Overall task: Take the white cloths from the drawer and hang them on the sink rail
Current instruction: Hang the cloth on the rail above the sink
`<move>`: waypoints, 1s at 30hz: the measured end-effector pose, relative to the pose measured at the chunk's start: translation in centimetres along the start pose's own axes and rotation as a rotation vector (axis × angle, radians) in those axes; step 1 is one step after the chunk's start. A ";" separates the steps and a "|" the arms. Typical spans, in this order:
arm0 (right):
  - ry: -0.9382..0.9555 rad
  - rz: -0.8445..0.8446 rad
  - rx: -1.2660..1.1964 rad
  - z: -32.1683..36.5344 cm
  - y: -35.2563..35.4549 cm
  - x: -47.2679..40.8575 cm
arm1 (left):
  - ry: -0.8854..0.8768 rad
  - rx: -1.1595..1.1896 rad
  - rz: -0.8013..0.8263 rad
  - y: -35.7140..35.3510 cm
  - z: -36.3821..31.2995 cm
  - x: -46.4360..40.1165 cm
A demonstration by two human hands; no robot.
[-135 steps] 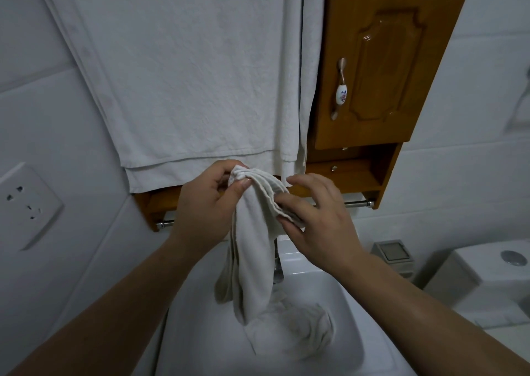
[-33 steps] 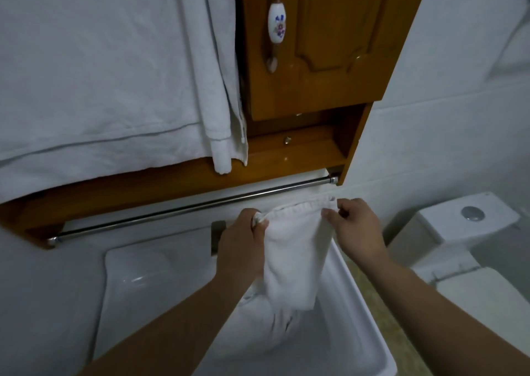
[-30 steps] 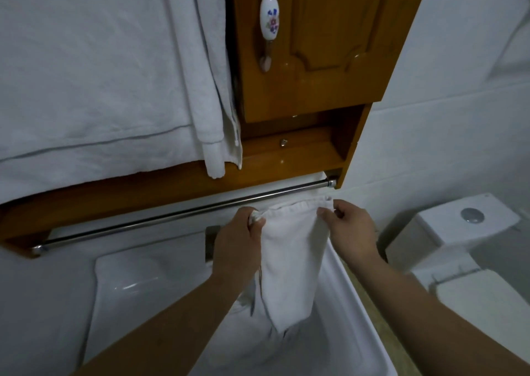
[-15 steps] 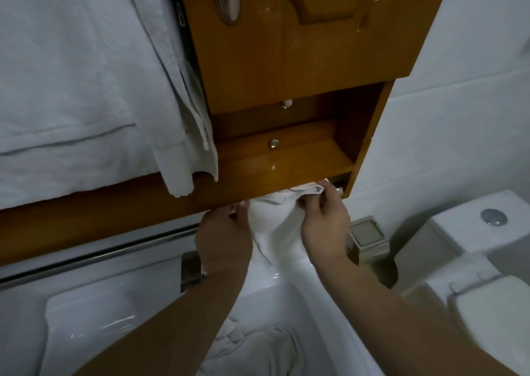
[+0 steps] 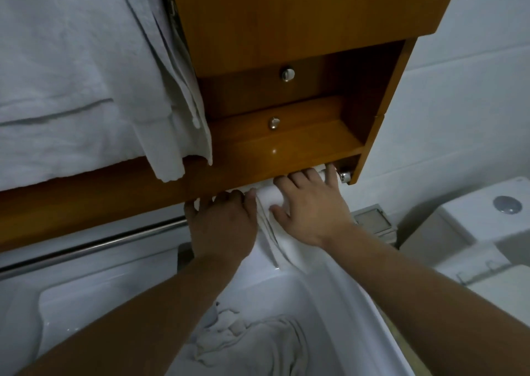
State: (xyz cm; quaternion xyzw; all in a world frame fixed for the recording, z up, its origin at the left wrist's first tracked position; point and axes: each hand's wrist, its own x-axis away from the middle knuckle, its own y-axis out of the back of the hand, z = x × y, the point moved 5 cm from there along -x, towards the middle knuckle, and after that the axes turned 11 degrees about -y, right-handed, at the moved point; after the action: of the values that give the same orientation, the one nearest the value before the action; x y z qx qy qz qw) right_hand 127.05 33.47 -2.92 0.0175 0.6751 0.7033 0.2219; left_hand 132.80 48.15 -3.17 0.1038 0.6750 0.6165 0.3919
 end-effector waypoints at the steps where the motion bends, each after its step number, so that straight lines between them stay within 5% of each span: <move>1: 0.022 0.024 0.022 0.0 0.1 -0.6 | -0.076 -0.024 0.013 -0.1 0.2 -0.2; 6: 0.092 0.159 0.000 0.0 1.3 -2.6 | -0.248 -0.239 0.019 -0.5 4.5 -0.3; 16: -0.183 0.261 -0.490 1.2 0.8 -5.7 | -0.182 -0.257 -0.302 -0.2 5.3 0.6; 22: 0.059 -0.260 -0.101 1.8 0.2 -2.3 | -0.195 -0.299 -0.356 -0.5 5.3 0.9; 30: 0.112 -0.152 0.114 2.6 -0.9 -0.6 | -0.186 -0.308 -0.355 -0.6 5.3 1.0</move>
State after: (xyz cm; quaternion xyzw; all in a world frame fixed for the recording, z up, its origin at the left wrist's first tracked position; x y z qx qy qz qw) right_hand 128.66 35.72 -3.36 -0.0604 0.7246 0.6449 0.2354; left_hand 135.81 52.65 -3.78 -0.0211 0.5418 0.6212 0.5658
